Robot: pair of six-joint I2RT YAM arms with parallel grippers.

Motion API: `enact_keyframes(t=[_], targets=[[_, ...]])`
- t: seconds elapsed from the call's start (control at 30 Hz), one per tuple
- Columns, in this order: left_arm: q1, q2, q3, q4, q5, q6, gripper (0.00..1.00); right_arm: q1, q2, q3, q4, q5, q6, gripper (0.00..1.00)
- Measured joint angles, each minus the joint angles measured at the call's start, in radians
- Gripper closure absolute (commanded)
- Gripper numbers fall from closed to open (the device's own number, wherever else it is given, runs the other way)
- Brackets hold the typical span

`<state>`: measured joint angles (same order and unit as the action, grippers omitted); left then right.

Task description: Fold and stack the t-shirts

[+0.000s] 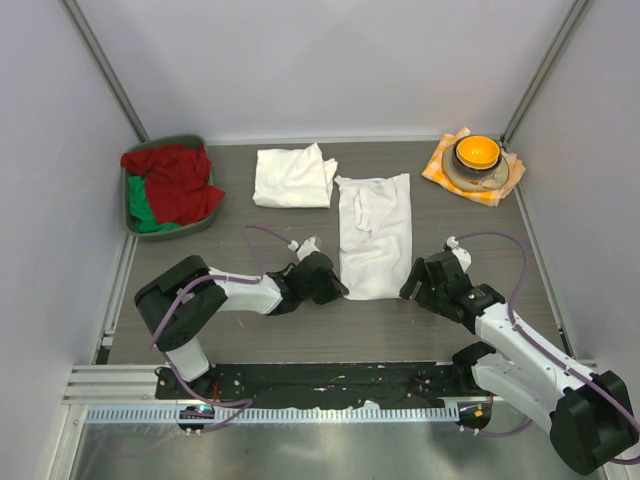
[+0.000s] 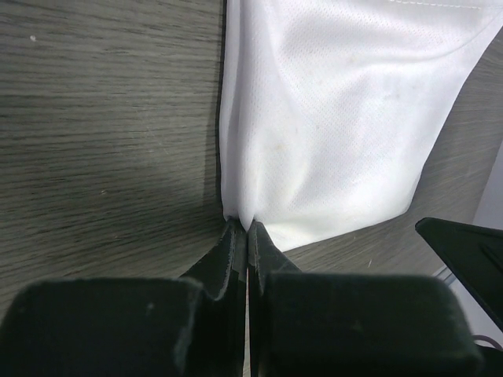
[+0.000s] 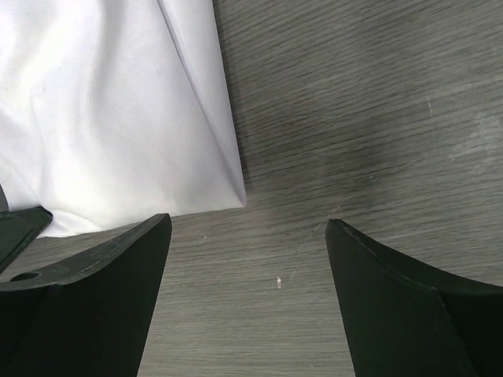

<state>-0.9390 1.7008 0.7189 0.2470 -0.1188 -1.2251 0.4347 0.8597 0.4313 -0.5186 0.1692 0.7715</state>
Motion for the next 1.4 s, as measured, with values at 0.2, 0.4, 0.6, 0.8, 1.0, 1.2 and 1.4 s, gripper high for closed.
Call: enact_keyframes(t=[0.2, 0.4, 0.6, 0.8, 1.0, 1.2, 1.4], targets=[[0.012, 0.0, 0.0, 0.0, 0.012, 0.002, 1.0, 0.0, 0.013, -0.022, 0.05, -0.002, 0.015, 0.2], [0.018, 0.0, 0.0, 0.0, 0.017, 0.003, 1.0, 0.0, 0.039, -0.043, 0.114, -0.012, 0.022, 0.21], [0.024, 0.0, 0.0, -0.001, 0.025, 0.003, 1.0, 0.0, 0.083, -0.06, 0.186, -0.025, 0.033, 0.28], [0.025, 0.0, -0.001, 0.001, 0.027, 0.003, 1.0, 0.0, 0.137, -0.063, 0.267, -0.035, 0.042, 0.5], [0.029, 0.0, -0.015, 0.026, 0.034, 0.002, 1.0, 0.0, 0.171, -0.074, 0.314, -0.047, 0.052, 0.74], [0.032, -0.004, -0.039, 0.061, 0.044, 0.001, 1.0, 0.0, 0.175, -0.098, 0.347, -0.052, 0.062, 0.99], [0.013, -0.06, -0.112, 0.085, 0.047, -0.006, 1.0, 0.006, 0.154, -0.104, 0.333, -0.062, 0.064, 0.99]])
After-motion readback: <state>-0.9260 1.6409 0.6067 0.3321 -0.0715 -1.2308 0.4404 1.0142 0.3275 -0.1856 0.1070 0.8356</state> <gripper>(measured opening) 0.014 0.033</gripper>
